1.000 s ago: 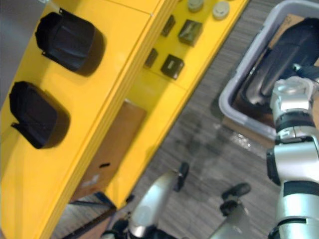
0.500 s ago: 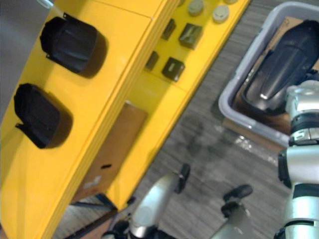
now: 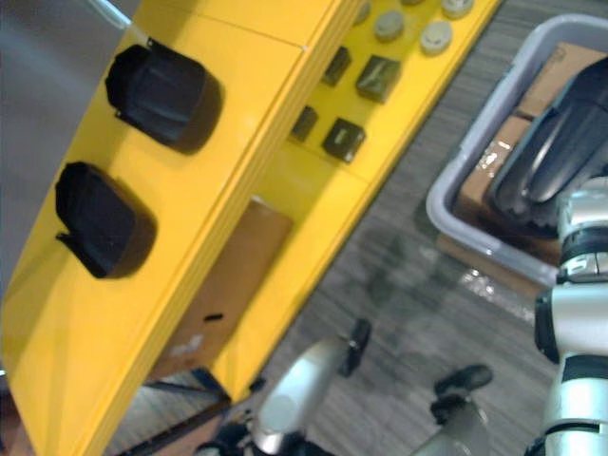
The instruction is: Walk over and take plastic housings, then place them on the shelf
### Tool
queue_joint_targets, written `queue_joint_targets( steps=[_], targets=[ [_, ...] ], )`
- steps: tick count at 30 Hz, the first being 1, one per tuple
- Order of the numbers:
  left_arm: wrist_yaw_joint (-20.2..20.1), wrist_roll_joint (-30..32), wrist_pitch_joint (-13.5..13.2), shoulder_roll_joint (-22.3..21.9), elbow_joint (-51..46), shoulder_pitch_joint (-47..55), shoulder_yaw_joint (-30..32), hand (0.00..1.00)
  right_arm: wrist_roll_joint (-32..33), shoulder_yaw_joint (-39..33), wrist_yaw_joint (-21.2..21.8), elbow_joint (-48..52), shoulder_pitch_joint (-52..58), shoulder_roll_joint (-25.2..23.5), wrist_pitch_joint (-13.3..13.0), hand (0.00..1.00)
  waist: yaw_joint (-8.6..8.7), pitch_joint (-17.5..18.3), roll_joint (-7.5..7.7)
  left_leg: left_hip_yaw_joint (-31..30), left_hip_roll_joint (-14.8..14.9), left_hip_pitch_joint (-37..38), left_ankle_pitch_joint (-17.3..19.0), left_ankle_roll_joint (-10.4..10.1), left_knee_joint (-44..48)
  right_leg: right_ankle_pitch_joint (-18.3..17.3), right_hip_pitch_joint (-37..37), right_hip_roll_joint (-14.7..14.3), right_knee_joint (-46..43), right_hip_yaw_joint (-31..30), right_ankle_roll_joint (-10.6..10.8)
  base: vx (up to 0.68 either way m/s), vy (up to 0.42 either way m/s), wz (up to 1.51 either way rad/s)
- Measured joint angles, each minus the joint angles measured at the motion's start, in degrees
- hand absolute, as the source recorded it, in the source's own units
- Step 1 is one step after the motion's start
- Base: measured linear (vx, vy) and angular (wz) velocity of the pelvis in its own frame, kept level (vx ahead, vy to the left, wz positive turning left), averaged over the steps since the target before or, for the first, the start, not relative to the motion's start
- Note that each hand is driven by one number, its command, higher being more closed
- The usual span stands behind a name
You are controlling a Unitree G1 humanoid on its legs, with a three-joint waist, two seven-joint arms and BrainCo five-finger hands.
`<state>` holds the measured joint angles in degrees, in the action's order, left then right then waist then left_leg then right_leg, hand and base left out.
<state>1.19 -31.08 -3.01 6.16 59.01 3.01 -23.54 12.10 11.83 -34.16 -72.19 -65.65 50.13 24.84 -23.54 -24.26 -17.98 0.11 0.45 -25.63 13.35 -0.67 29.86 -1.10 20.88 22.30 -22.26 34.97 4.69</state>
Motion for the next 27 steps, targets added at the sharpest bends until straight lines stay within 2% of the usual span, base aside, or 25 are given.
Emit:
queue_joint_targets(
  steps=[3, 5, 7, 8, 9, 11, 13, 15, 16, 18, 20, 22, 25, 27],
  targets=[
    [0.5, 0.18, -0.95, 0.33, -1.69, 0.95, 1.0, 0.0, -1.31, -0.05, 0.64, -0.05, -0.05, -0.02, -2.25, 1.0, 0.79, -0.16, 0.21, -0.04, 0.04, -0.46, 0.03, 0.02, 0.64, 0.14, 0.04, -0.11, 0.1, 0.09, 0.18, -0.01, 0.021, 0.01],
    [1.56, 0.19, -2.96, 0.54, -2.48, 1.05, 1.04, 0.0, -2.64, 0.2, 1.04, -0.28, -0.04, -0.08, -2.86, 1.0, 0.96, -0.34, 0.46, 0.19, 0.26, -0.46, 0.06, 0.01, 0.76, 0.32, 0.04, -0.46, 0.5, -0.14, 0.25, -0.01, 0.013, -0.07],
    [2.87, 0.12, -6.34, 1.58, -6.8, 1.61, 1.44, 0.0, -5.1, 1.58, 1.8, -0.19, -0.04, -0.55, -4.43, 1.0, 1.63, -0.95, 1.26, 0.35, 0.9, -0.46, 0.31, -0.14, 1.0, 0.71, 0.0, -1.49, 1.03, -0.36, 0.21, -0.01, -0.009, -0.11],
    [2.96, 0.14, -7.22, 1.83, -8.59, 1.75, 1.48, 0.0, -5.63, 2.14, 1.82, -0.08, -0.04, -0.64, -4.88, 1.0, 1.98, -1.18, 1.58, 0.35, 1.07, -0.49, 0.41, -0.19, 1.29, 0.75, -0.08, -1.61, 1.02, -0.39, 0.17, -0.01, -0.007, -0.12],
    [3.54, 0.14, -8.52, 1.8, -11.7, 1.62, 1.5, 0.0, -6.32, 2.46, 1.82, 0.31, -0.04, -0.85, -5.7, 1.0, 2.61, -1.58, 2.12, 0.44, 1.55, -0.45, 0.89, -0.24, 2.04, 0.78, -0.29, -2.19, 1.01, -0.6, 0.14, -0.01, 0.011, -0.21],
    [5.29, 0.16, -9.15, 2.12, -13.68, 1.62, 2.45, 0.0, -7.46, 2.49, 1.71, 2.06, 0.01, -1.29, -6.55, 1.0, 3.84, -2.31, 3.13, 0.57, 2.79, -0.44, 2.03, -0.4, 3.7, 0.92, -1.02, -3.4, 1.2, -0.86, 0.02, 0.0, 0.031, -0.23],
    [8.29, 0.21, -9.0, 3.66, -16.85, 2.72, 3.16, 0.0, -8.84, 2.5, 0.97, 5.19, 0.03, -1.5, -7.51, 1.0, 5.59, -3.96, 5.46, 1.41, 3.58, 0.15, 2.25, -0.61, 4.17, 1.05, -1.1, -3.98, 1.41, -2.01, -0.16, -0.01, 0.035, -0.25],
    [10.32, 1.28, -8.87, 4.53, -20.57, 4.23, 3.76, 0.0, -10.16, 2.43, 0.2, 7.29, 0.1, -2.04, -7.7, 1.0, 6.1, -4.9, 6.83, 2.55, 4.27, 1.05, 2.25, -0.62, 4.17, 1.53, -1.39, -4.66, 2.09, -2.71, -0.45, -0.01, 0.016, -0.31],
    [11.77, 2.74, -8.02, 4.68, -22.67, 5.34, 4.2, 0.0, -10.79, 2.38, -0.01, 8.78, 0.42, -2.67, -7.77, 1.0, 7.01, -5.19, 7.27, 2.72, 4.54, 1.75, 2.25, -0.63, 4.08, 1.57, -2.13, -5.15, 2.45, -2.74, -0.49, -0.01, 0.008, -0.2],
    [13.57, 4.19, -6.39, 5.47, -25.42, 6.54, 4.84, 0.0, -11.76, 2.37, -0.77, 11.26, 1.09, -4.06, -8.22, 1.0, 7.57, -5.67, 7.99, 3.26, 5.11, 3.26, 2.25, -0.65, 3.84, 1.76, -3.23, -5.81, 3.14, -3.39, -0.67, -0.02, 0.004, -0.17],
    [14.76, 7.16, -4.23, 6.12, -27.45, 6.87, 4.79, 0.0, -13.93, 2.36, -1.03, 14.39, 2.13, -4.88, -8.76, 1.0, 8.21, -5.75, 8.1, 3.53, 5.32, 4.56, 2.23, -0.68, 2.87, 1.98, -4.04, -6.38, 3.67, -3.65, -0.8, -0.03, -0.009, -0.14],
    [16.06, 9.69, -0.46, 7.68, -31.22, 7.77, 4.78, 0.0, -16.48, 2.25, -1.09, 18.23, 3.83, -6.95, -8.75, 1.0, 9.21, -6.13, 8.73, 3.84, 5.63, 6.27, 2.06, -0.97, 1.52, 2.65, -5.07, -7.3, 4.82, -4.14, -1.11, -0.05, -0.018, -0.18],
    [15.87, 11.75, 2.43, 11.16, -34.42, 8.47, 4.76, 0.0, -18.72, 2.12, -1.18, 21.84, 5.86, -11.18, -8.76, 1.0, 10.41, -6.52, 10.65, 5.27, 6.14, 8.29, 1.55, -1.73, -0.29, 3.17, -5.26, -8.16, 5.54, -5.72, -1.65, -0.06, -0.015, -0.27],
    [15.23, 12.01, 4.27, 12.73, -35.49, 8.47, 4.71, 0.0, -20.07, 1.75, -1.23, 24.83, 7.66, -12.87, -8.78, 1.0, 11.02, -6.5, 11.21, 5.55, 6.56, 9.31, 1.39, -2.0, -0.89, 3.85, -5.9, -9.1, 6.66, -6.7, -1.87, -0.07, -0.016, -0.22]
  ],
)
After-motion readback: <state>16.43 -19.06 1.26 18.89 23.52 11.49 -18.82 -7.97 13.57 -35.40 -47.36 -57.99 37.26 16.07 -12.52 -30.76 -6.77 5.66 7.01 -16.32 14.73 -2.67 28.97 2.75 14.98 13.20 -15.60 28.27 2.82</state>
